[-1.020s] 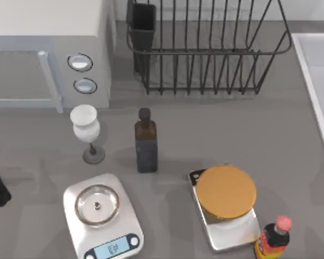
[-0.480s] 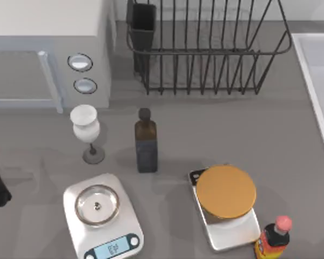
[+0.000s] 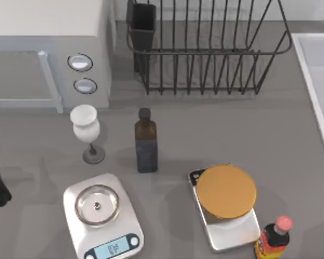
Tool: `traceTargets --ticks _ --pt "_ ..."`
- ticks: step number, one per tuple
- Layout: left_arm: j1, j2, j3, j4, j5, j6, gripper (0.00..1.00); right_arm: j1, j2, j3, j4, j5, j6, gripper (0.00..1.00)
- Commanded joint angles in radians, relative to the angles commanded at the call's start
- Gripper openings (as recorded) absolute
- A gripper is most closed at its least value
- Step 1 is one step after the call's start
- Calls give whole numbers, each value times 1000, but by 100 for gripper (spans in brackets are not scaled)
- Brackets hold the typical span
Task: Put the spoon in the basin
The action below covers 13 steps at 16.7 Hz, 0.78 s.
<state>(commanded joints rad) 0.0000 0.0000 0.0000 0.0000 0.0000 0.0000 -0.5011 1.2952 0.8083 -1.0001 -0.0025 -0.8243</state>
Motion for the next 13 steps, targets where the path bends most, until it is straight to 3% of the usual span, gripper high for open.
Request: traceTargets --ticks 9,13 --pt "0 0 0 0 0 0 100 -29 77 53 -54 -1 -52 100" --pt "0 0 0 0 0 0 100 -29 132 -10 59 -2 -48 100"
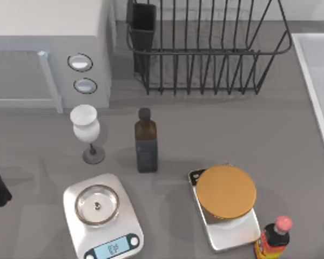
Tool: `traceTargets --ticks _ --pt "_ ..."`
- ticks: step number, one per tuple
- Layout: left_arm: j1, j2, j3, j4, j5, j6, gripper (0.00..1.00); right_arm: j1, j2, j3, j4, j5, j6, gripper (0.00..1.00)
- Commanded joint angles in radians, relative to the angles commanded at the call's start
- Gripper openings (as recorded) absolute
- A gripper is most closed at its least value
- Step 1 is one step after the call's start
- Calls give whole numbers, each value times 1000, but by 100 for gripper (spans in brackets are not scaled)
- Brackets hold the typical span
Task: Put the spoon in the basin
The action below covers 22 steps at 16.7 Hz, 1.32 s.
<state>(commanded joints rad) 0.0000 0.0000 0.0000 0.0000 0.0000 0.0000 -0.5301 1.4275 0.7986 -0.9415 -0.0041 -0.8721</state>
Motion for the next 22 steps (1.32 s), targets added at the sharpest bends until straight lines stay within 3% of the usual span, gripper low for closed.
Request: traceTargets --ticks 6,12,22 --pt "0 0 0 0 0 0 100 2 145 -159 313 0 4 100" --pt "0 0 0 0 0 0 100 2 171 -187 361 0 4 100" --pt "0 0 0 0 0 0 100 2 171 -187 361 0 4 25"
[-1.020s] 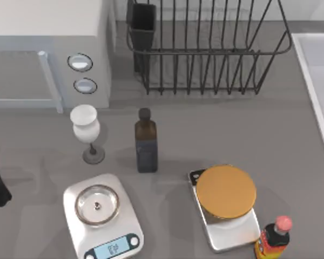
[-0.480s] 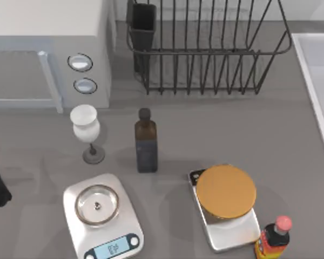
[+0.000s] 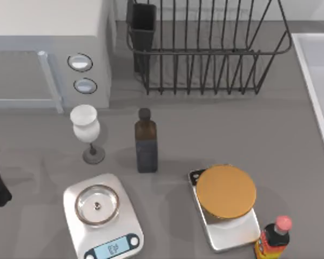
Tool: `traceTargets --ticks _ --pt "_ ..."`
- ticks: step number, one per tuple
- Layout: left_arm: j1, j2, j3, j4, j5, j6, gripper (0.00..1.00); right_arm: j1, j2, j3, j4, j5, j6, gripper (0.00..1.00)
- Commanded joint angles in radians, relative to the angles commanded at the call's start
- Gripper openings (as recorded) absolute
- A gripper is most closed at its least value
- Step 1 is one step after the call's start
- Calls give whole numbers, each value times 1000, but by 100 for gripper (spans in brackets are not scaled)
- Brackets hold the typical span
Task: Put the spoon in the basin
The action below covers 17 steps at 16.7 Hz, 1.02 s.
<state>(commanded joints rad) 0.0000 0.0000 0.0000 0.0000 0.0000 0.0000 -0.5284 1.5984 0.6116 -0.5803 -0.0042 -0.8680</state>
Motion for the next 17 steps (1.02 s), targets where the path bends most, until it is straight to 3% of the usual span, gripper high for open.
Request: traceTargets --ticks 3,4,11,12,17 --pt "0 0 0 0 0 0 100 0 0 0 0 0 0 2" --pt "0 0 0 0 0 0 100 0 0 0 0 0 0 0" --pt "0 0 0 0 0 0 100 0 0 0 0 0 0 0" --pt "0 0 0 0 0 0 100 0 -70 41 -98 -15 16 0" --pt "0 0 0 0 0 0 100 -4 -108 124 -218 -16 7 0"
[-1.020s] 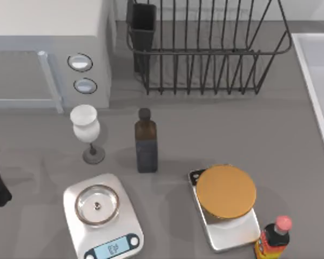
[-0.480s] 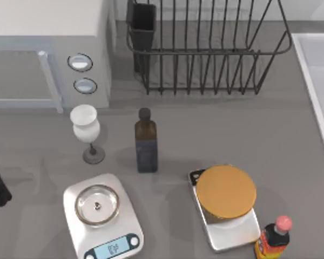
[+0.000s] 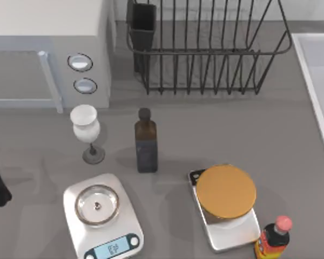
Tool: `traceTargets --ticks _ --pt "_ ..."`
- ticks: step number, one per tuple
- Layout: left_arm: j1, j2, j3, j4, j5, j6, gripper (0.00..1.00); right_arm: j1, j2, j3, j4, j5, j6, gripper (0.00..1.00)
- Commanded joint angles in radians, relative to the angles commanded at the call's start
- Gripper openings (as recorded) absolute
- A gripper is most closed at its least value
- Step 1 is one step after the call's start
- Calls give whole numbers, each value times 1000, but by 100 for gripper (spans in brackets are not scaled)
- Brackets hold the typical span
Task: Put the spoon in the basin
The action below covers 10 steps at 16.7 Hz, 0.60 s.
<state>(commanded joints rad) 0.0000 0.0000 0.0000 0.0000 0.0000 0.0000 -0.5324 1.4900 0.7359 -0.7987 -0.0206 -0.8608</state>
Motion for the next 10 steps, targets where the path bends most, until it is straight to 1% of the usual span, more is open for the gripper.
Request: traceTargets --ticks 5,7,10 --pt "0 0 0 0 0 0 100 -2 -95 152 -272 1 -3 0" --pt "0 0 0 0 0 0 100 -2 -126 193 -326 1 -1 0" --pt "0 0 0 0 0 0 100 -1 -136 202 -339 1 1 0"
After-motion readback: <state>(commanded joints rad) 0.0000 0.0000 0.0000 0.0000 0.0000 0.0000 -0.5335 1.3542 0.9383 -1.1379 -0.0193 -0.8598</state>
